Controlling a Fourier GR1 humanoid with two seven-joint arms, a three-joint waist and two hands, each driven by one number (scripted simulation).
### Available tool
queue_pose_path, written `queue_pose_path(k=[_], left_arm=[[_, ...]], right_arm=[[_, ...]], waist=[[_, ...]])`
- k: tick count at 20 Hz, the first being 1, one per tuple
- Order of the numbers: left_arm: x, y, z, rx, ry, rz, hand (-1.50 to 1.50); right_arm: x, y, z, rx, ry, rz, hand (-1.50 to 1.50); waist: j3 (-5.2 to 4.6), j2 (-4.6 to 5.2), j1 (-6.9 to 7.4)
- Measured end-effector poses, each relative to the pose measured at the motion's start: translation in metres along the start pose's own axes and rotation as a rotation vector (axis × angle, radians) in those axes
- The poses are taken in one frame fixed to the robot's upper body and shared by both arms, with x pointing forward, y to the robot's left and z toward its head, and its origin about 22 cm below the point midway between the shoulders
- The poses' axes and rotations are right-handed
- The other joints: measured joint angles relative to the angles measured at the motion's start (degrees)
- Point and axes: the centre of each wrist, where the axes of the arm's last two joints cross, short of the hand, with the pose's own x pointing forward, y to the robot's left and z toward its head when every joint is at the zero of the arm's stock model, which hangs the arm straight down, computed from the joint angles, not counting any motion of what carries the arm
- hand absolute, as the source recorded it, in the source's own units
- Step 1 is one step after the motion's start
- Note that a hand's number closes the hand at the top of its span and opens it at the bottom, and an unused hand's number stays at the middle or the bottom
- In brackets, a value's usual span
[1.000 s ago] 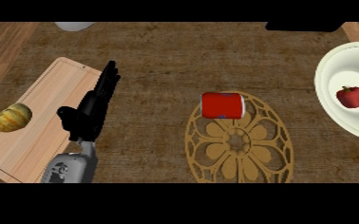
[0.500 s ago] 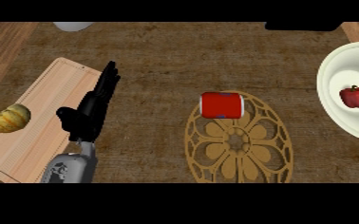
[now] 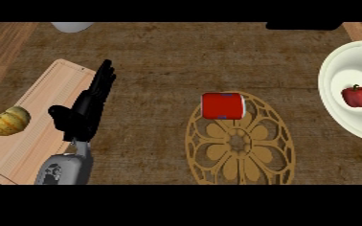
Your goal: Pick the bell pepper from the placemat and place it in the bowl
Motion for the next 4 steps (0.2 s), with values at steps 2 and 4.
queue_pose_path(k=[2, 4], left_arm=[[-0.0015, -0.0004, 0.0007, -0.001, 0.002, 0.003, 0.00], [-0.0018, -0.0025, 0.0022, 0.003, -0.001, 0.006, 0.00]], right_arm=[[-0.0014, -0.0011, 0.0037, 0.010, 0.007, 0.006, -1.50], [-0.0060, 0.0007, 0.0070, 0.016, 0.010, 0.007, -1.50]], waist=[[0.04, 0.03, -0.15], [0.07, -0.02, -0.24]])
